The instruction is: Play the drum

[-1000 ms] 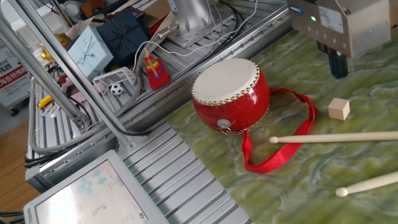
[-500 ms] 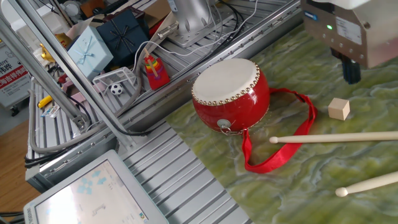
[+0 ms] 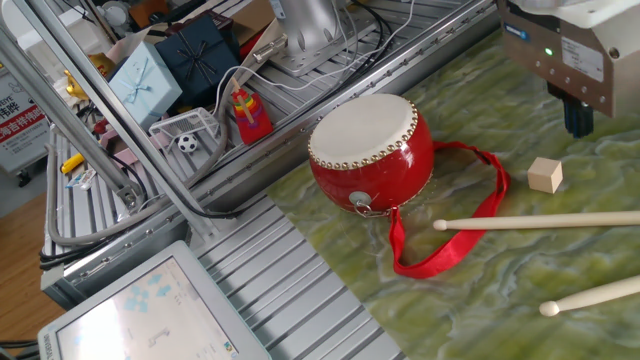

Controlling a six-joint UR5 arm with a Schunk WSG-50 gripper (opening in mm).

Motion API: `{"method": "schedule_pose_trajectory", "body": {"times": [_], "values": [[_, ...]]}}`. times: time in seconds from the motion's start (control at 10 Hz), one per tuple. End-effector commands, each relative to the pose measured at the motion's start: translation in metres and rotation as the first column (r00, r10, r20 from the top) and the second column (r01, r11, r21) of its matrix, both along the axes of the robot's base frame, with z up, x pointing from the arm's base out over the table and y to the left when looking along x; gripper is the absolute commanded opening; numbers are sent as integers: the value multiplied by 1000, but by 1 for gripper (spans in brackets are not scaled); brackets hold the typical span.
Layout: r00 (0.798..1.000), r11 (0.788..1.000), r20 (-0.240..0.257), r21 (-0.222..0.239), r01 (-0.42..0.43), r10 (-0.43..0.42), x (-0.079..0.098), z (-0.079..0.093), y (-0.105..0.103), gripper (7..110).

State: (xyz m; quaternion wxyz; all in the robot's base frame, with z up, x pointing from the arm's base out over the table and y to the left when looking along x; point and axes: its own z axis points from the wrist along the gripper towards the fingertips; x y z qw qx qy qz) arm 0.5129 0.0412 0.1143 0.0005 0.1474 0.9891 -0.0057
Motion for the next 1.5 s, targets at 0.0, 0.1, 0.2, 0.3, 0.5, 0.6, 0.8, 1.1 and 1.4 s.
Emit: {"method": "schedule_pose_trajectory", "body": {"times": [0.0, 0.1, 0.2, 0.3, 0.5, 0.6, 0.8, 1.1, 1.4], "values": [[999, 999, 26, 22, 39, -39, 6, 0, 3, 7], [998, 998, 25, 10, 59, -59, 6, 0, -1, 7], [997, 997, 22, 7, 71, -71, 6, 0, -2, 7], [996, 996, 19, 7, 86, -86, 5, 1, -2, 7], [977, 976, 31, 42, 212, -213, 10, 3, 9, 7], [957, 958, 39, 27, 286, -287, 14, 7, 9, 7], [917, 918, 54, 60, 393, -396, 22, 8, 10, 7], [917, 919, 98, -44, 393, -387, 30, 18, -32, 7], [941, 941, 61, -44, 337, -334, 30, 35, -33, 7]]}}
